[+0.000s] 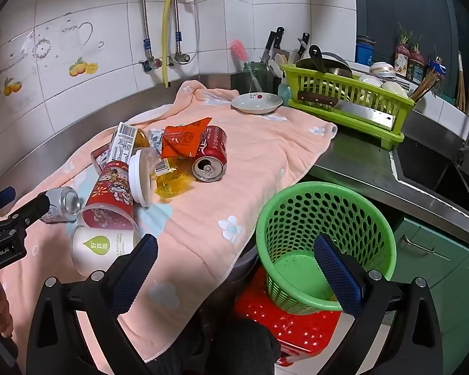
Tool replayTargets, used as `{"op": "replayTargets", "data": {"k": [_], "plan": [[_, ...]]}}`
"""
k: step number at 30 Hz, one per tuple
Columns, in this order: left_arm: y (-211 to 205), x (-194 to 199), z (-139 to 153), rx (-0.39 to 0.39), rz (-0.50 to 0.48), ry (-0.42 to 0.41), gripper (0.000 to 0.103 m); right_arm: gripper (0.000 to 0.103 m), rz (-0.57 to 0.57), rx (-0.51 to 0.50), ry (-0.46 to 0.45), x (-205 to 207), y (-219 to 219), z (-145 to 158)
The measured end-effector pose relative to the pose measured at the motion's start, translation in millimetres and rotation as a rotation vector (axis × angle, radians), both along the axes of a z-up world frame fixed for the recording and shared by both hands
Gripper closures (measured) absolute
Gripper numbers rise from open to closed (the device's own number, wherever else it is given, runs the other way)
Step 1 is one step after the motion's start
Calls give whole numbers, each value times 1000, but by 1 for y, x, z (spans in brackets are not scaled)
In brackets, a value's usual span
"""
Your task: Collect trash
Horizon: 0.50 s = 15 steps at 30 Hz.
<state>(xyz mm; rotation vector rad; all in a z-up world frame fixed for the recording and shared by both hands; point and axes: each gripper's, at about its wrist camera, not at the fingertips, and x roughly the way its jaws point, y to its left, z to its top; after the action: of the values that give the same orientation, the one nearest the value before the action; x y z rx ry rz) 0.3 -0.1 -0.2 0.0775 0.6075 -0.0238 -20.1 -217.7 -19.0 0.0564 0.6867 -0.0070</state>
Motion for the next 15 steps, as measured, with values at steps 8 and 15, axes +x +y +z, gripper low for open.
{"op": "replayTargets", "data": {"k": [8,15], "plan": [[3,-3,-1,-13,0,5,5,6,-2,2,-3,1,1,0],[0,0,-4,-20,-1,17,5,6,-1,-1,4,4,2,-1]]}}
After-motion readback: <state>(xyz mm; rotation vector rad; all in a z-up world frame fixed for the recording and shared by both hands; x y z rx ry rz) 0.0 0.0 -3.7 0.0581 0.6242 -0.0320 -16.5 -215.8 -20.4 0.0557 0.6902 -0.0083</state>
